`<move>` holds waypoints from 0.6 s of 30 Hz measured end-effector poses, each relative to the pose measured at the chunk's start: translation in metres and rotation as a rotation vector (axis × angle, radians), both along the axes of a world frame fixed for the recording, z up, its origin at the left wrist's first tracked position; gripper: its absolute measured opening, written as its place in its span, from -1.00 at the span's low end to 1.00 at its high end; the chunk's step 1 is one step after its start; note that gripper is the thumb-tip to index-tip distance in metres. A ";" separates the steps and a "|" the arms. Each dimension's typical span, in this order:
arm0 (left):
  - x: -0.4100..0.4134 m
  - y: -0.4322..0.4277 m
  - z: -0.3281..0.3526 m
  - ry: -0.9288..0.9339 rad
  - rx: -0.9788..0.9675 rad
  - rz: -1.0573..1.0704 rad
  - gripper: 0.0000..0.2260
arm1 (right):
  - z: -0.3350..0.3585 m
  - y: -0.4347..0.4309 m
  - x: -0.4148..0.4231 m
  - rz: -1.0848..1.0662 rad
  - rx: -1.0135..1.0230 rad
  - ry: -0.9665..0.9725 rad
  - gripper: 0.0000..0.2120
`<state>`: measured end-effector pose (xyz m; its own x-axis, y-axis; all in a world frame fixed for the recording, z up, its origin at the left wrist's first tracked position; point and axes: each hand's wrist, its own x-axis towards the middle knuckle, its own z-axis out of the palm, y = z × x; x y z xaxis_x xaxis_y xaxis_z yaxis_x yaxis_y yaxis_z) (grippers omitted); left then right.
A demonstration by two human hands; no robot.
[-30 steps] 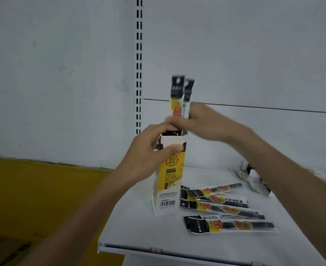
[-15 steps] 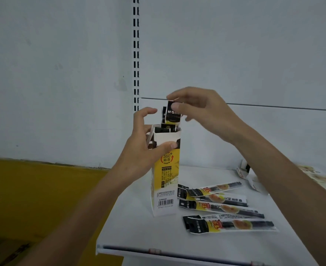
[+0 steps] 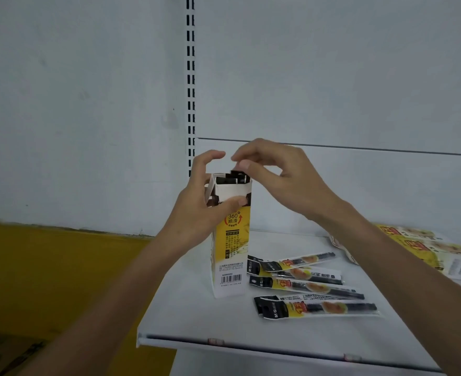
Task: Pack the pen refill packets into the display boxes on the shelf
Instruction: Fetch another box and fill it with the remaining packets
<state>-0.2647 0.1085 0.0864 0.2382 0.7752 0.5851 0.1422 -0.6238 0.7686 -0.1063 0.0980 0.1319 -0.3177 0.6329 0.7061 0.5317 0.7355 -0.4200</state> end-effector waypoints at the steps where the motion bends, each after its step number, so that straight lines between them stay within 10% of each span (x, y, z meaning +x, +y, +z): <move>1: 0.001 -0.001 0.000 0.006 -0.001 0.002 -0.49 | -0.001 -0.001 0.001 -0.004 -0.009 -0.026 -0.85; 9: 0.001 -0.004 0.002 0.111 0.071 0.094 -0.67 | -0.009 -0.002 0.025 -0.086 -0.106 0.129 -0.87; 14: 0.004 -0.004 -0.001 0.122 0.094 0.126 -0.71 | -0.054 0.017 0.062 -0.328 -0.617 -0.737 -0.63; 18: 0.004 -0.003 -0.001 0.107 0.081 0.117 -0.73 | -0.085 0.026 0.076 -0.386 -0.761 -0.735 -0.63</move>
